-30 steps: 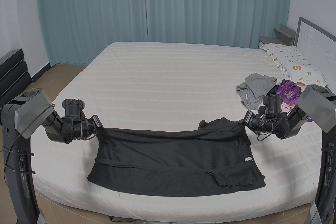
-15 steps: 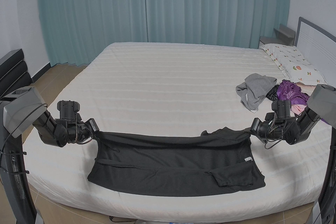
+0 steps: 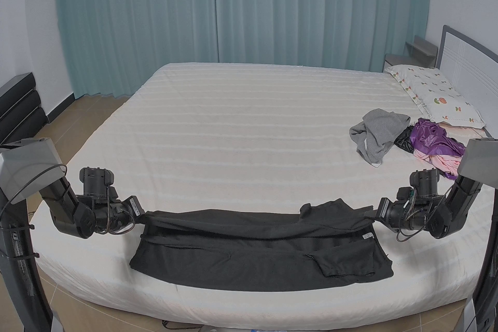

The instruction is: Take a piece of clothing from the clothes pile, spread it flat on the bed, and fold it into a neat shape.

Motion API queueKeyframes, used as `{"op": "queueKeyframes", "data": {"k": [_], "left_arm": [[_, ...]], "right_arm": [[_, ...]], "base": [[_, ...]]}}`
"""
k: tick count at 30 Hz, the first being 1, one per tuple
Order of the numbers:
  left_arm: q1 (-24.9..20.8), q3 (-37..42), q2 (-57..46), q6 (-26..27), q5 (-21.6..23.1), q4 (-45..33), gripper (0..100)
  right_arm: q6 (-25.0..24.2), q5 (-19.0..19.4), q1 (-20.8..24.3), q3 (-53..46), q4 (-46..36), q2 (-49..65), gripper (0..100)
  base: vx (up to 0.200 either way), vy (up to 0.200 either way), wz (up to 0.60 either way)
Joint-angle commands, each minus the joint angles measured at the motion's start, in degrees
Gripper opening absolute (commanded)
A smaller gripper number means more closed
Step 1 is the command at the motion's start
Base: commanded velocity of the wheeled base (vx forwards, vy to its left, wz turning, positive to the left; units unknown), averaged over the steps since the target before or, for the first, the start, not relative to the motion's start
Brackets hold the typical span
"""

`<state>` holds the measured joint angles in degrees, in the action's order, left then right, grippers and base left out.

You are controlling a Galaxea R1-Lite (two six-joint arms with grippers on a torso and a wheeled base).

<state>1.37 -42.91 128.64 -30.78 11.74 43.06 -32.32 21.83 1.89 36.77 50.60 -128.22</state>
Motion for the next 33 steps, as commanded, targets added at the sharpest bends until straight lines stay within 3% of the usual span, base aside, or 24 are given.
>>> {"op": "queueKeyframes", "data": {"k": [1,8,9,17,24,33], "left_arm": [[-0.13,5.38,0.12,0.02,0.13,4.05,0],[-0.13,8.9,0.04,0.11,0.13,6.78,0],[-0.13,9.25,0.04,0.11,0.13,7.04,100],[-0.05,9.51,-0.49,-0.07,0.04,9.59,100],[-0.13,1.95,1.44,-0.86,0.04,8.01,100],[-1.8,-5.87,7.51,-0.77,-0.31,2.38,100]], "right_arm": [[2.61,0.23,-0.66,-3.72,0.99,-0.36,0],[7.97,0.14,-1.19,-5.83,1.08,-0.71,0],[8.41,0.14,-1.27,-5.83,1.08,-0.8,100],[7.27,0.84,-2.15,-3.9,1.16,0.43,100],[1.91,0.32,-2.77,3.66,0.29,-3.09,100],[1.38,0.05,-3.47,8.76,-4.11,-6.43,100]], "base": [[0.0,0.0,0.0],[0.0,0.0,0.0],[0.0,0.0,0.0],[0.0,0.0,0.0],[0.0,0.0,0.0],[0.0,0.0,0.0]]}}
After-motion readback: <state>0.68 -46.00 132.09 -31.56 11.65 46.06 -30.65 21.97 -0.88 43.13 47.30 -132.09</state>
